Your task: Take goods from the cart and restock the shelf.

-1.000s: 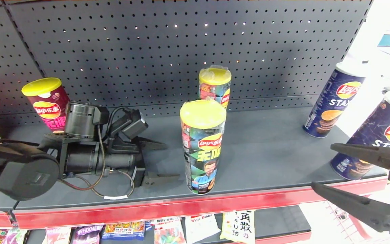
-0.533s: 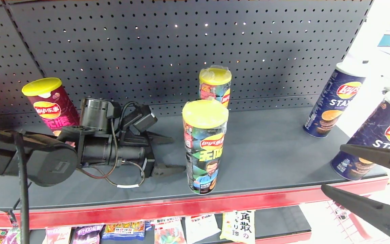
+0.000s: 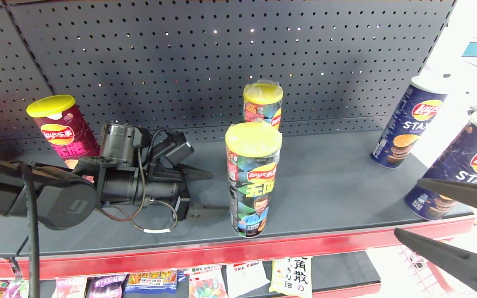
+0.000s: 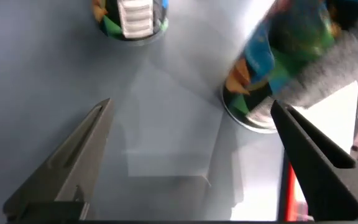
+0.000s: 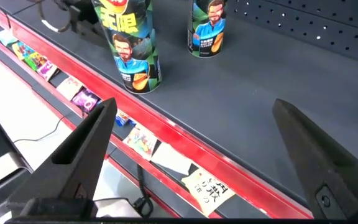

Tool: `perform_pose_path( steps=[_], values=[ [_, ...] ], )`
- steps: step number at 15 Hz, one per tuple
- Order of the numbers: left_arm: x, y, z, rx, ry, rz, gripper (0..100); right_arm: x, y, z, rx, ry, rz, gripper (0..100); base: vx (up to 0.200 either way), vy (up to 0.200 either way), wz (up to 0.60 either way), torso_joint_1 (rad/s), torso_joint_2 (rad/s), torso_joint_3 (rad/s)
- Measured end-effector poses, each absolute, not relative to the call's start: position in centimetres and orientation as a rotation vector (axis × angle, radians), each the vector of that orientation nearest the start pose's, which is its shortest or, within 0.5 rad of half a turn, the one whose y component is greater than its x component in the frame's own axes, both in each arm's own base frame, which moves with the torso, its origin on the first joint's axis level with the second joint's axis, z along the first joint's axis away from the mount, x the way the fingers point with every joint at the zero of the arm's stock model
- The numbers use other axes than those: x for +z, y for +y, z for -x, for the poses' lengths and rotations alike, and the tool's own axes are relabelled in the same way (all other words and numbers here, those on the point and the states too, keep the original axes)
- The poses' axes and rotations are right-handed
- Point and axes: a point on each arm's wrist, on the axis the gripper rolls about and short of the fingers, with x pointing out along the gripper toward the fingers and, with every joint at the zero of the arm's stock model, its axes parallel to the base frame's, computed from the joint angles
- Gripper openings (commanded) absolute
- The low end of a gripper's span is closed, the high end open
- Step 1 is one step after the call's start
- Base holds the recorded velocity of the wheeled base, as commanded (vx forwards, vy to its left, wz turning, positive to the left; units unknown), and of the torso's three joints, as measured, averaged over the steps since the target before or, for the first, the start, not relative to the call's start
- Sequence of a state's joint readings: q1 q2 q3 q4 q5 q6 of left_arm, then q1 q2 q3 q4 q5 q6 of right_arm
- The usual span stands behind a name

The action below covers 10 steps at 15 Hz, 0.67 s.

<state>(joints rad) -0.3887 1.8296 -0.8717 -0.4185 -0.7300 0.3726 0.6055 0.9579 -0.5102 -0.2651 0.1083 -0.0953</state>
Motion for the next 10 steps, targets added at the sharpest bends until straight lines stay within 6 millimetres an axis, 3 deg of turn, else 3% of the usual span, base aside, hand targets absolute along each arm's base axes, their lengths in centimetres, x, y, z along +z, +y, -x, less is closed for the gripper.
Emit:
perform_pose_path(
  steps=[6,10],
  values=[
    [14.7,-13.9,-28.8,-1.192,0.327,-0.232,100,20.9,7.2,-10.2,0.665,0.203,0.151,100,0.0,0.0,0.0,0.0,0.0,0.0],
    [14.7,-13.9,-28.9,-1.192,0.329,-0.232,100,20.9,8.9,-12.9,0.659,0.267,0.168,100,0.0,0.0,0.0,0.0,0.0,0.0]
  ],
)
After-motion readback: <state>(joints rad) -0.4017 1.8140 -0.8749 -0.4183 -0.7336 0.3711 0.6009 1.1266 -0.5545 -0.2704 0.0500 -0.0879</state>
